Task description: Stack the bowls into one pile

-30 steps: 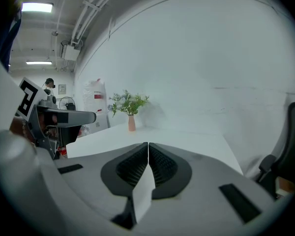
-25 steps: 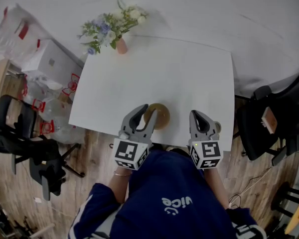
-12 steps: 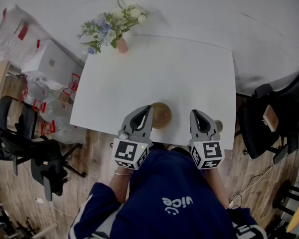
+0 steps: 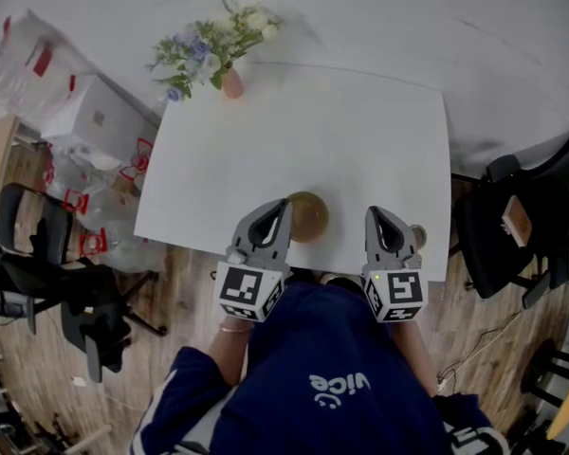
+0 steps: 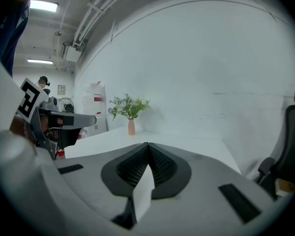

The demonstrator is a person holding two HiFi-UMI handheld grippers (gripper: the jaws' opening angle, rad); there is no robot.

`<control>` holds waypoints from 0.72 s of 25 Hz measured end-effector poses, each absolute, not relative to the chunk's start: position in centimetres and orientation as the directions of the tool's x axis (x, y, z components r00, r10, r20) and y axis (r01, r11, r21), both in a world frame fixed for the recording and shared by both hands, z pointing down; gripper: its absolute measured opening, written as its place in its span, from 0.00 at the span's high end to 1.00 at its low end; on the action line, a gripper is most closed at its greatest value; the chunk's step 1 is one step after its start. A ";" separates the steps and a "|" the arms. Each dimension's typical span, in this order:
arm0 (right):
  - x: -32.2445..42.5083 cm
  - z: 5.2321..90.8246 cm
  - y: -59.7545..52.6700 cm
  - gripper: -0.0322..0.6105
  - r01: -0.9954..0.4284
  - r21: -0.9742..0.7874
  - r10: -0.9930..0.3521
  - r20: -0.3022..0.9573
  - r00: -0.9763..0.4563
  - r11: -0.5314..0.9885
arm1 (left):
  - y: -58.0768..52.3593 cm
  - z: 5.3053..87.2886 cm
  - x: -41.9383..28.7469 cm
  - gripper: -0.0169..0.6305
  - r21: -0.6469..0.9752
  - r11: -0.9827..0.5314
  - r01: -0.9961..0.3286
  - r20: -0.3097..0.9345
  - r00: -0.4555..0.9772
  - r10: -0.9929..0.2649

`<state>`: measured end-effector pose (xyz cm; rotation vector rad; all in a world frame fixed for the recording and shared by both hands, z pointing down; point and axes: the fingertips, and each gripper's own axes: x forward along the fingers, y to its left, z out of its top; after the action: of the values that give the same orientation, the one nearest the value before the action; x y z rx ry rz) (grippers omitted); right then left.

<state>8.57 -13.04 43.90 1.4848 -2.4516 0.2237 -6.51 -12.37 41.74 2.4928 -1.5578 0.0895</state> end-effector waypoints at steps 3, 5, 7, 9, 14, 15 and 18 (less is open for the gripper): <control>8.5 43.6 -13.1 0.92 -0.885 0.017 -0.847 0.296 -0.441 0.466 | -12.3 41.7 -6.6 0.95 0.119 -0.421 -0.899 0.165 0.436 -0.885; 8.4 43.5 -13.1 0.92 -0.882 0.023 -0.847 0.293 -0.444 0.471 | -12.3 41.3 -6.5 0.95 0.099 -0.423 -0.900 0.165 0.434 -0.885; 8.2 43.5 -13.1 0.92 -0.879 0.028 -0.845 0.292 -0.448 0.476 | -12.2 41.2 -6.3 0.95 0.094 -0.428 -0.899 0.165 0.438 -0.884; 8.0 43.6 -12.9 0.92 -0.876 0.033 -0.842 0.293 -0.452 0.482 | -12.1 41.3 -6.2 0.95 0.097 -0.430 -0.898 0.166 0.440 -0.882; 7.5 43.8 -12.6 0.92 -0.866 0.038 -0.832 0.299 -0.466 0.499 | -11.9 41.7 -6.7 0.95 0.107 -0.420 -0.901 0.179 0.434 -0.883; 7.5 43.9 -12.6 0.92 -0.865 0.038 -0.832 0.301 -0.467 0.500 | -11.9 41.8 -6.7 0.95 0.111 -0.418 -0.901 0.180 0.432 -0.884; 7.5 44.0 -12.5 0.92 -0.866 0.040 -0.832 0.302 -0.466 0.499 | -11.8 41.9 -6.8 0.95 0.106 -0.419 -0.902 0.185 0.432 -0.883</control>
<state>7.48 -12.54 43.96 1.4336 -2.4644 0.1718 -6.79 -11.77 41.91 2.4933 -1.5730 0.1494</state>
